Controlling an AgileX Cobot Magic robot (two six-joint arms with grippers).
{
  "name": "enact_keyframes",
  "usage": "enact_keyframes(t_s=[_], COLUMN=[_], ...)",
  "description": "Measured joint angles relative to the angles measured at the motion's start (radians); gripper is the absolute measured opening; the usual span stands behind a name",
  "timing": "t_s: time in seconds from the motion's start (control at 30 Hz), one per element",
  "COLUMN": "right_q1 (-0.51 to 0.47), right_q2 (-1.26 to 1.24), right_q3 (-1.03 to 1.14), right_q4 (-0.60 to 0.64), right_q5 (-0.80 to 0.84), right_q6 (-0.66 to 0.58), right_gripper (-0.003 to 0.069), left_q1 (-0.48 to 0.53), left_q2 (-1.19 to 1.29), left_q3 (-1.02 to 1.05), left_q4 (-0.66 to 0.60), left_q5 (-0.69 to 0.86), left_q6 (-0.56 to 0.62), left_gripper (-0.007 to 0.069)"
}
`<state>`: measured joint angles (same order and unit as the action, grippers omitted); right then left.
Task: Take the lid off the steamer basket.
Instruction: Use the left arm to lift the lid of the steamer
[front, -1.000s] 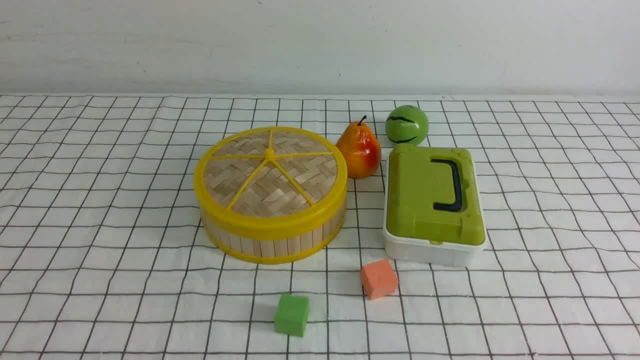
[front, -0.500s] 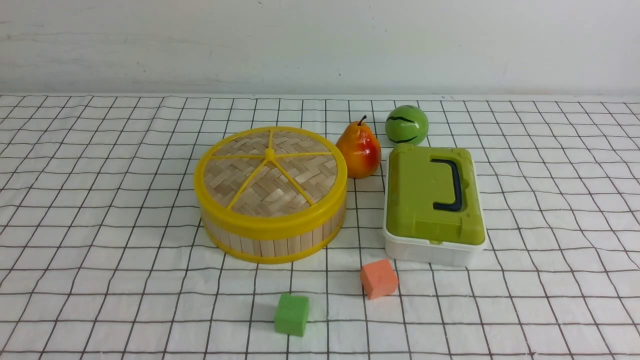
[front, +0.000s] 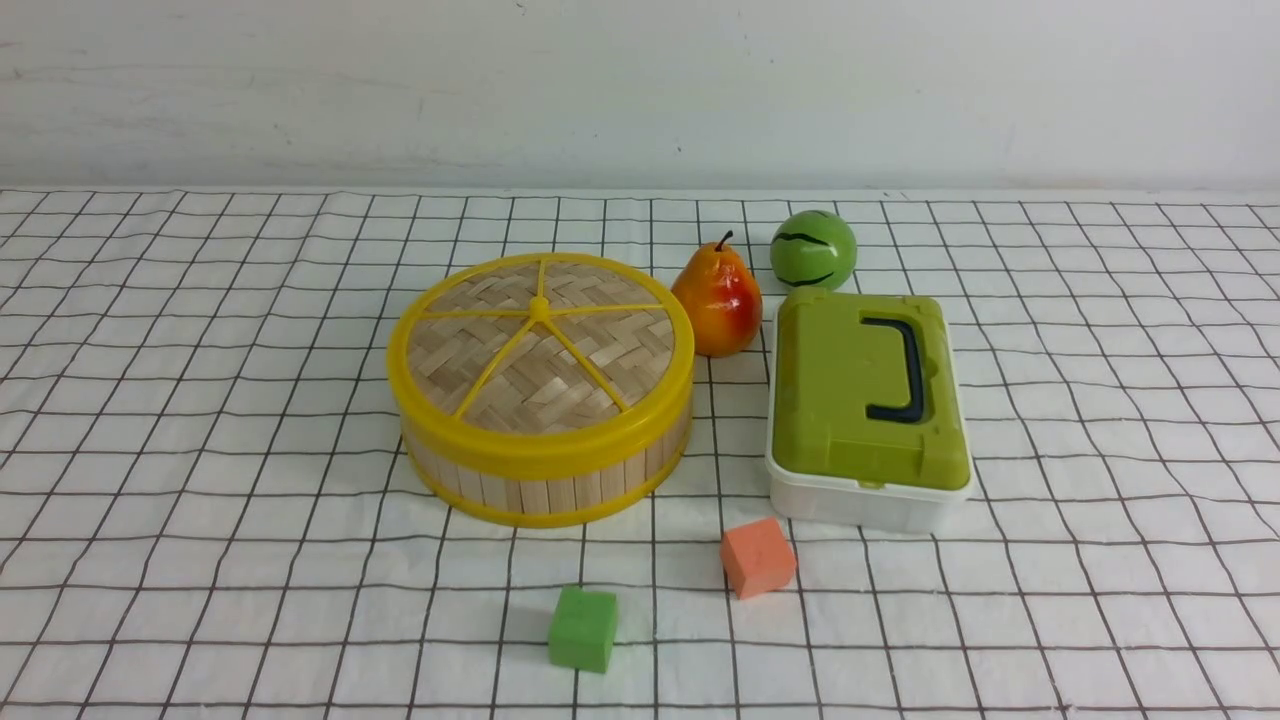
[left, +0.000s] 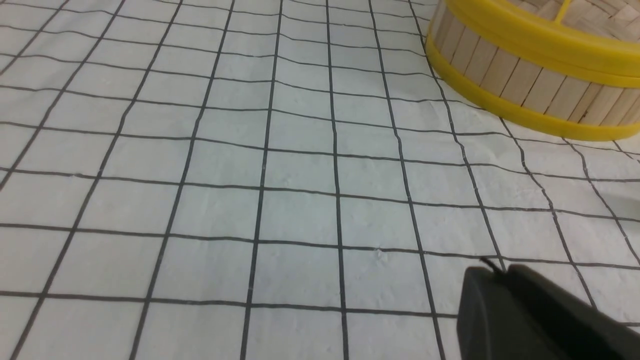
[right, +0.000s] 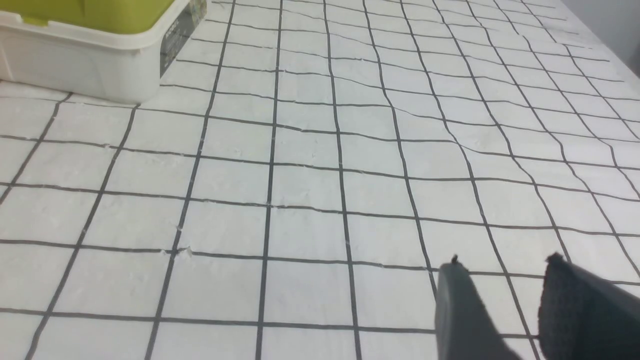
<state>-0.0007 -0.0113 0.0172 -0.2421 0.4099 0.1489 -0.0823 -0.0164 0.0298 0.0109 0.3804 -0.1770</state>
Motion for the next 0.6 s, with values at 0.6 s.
enact_keyframes(t_s=[0.6], right_q1=[0.0], right_q2=[0.0], right_q3=[0.0], right_q4=[0.0], right_q5=[0.0], right_q6=[0.0], right_gripper=[0.024], left_q1=[0.0], left_q2=[0.0], left_q3=[0.0], left_q4=[-0.011], left_q5=[-0.136], left_q6=[0.0], left_gripper=[0.0048])
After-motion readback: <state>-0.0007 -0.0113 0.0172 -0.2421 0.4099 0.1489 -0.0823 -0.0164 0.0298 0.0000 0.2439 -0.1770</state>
